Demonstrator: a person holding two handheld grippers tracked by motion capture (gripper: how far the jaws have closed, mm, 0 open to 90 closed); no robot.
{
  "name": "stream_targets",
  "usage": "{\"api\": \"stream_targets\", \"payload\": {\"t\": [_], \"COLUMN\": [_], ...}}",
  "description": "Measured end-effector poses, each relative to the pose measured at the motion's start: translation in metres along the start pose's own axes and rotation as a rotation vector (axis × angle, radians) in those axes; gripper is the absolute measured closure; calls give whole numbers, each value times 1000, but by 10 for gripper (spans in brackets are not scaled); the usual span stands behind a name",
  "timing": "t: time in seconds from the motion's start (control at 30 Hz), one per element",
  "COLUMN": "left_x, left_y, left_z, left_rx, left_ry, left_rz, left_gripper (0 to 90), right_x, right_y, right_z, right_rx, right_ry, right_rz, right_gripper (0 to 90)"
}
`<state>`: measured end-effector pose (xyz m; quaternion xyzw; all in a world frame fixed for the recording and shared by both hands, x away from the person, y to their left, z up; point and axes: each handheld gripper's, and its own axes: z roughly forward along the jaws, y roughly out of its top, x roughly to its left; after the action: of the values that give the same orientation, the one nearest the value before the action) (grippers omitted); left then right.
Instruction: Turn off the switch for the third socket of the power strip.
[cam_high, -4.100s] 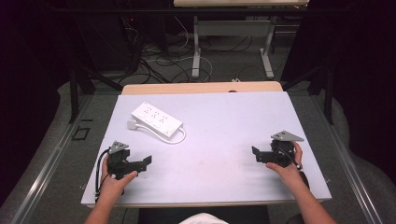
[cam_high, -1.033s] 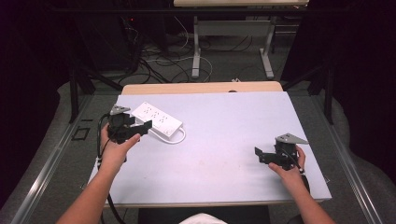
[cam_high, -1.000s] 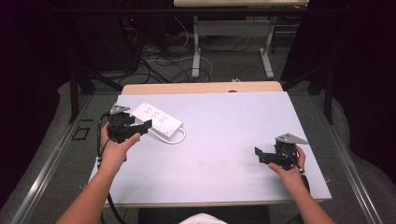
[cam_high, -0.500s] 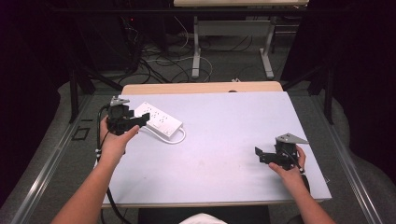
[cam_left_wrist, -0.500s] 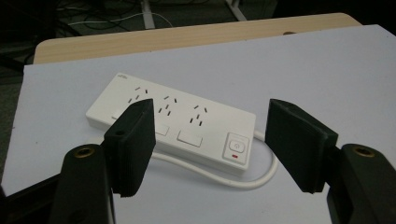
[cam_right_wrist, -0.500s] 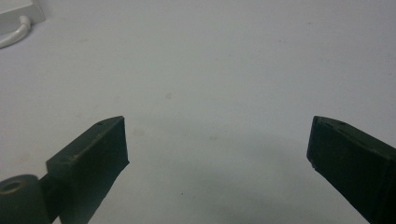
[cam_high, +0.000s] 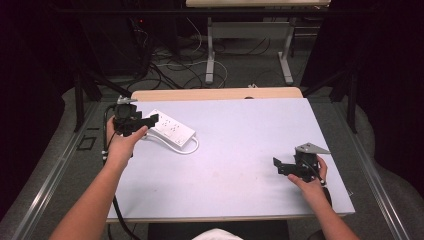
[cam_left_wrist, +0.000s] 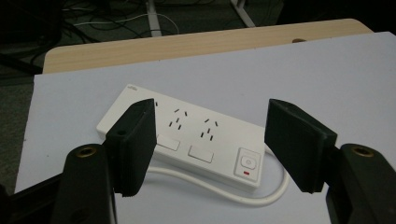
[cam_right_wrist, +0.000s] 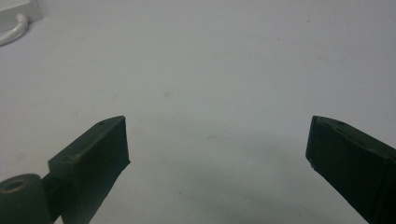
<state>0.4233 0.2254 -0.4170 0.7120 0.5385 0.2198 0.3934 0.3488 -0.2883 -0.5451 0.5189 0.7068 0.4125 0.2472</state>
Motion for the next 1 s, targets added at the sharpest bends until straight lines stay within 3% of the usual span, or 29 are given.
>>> {"api": "stream_targets", "payload": {"t": [0.23, 0.43, 0.77, 0.8, 1.0], "left_x": [7, 15, 25, 25, 30], "left_y": [8, 16, 27, 27, 32], "left_z": [5, 7, 17, 19, 26], "left_rx": [2, -33, -22, -39, -22], "left_ry": [9, 13, 11, 14, 7], "left_rz": [-18, -50, -5, -14, -18], "left_gripper": [366, 387, 407, 409, 410], "right_x": [-1, -1, -1, -1, -1], "right_y": [0, 0, 0, 0, -1], "right_z": [0, 1, 1, 1, 1], "right_rx": [0, -4, 7, 7, 7], "right_ry": [0, -8, -2, -2, 2], "right_rz": [0, 5, 2, 2, 7], "right_gripper": [56, 57, 59, 59, 61]}}
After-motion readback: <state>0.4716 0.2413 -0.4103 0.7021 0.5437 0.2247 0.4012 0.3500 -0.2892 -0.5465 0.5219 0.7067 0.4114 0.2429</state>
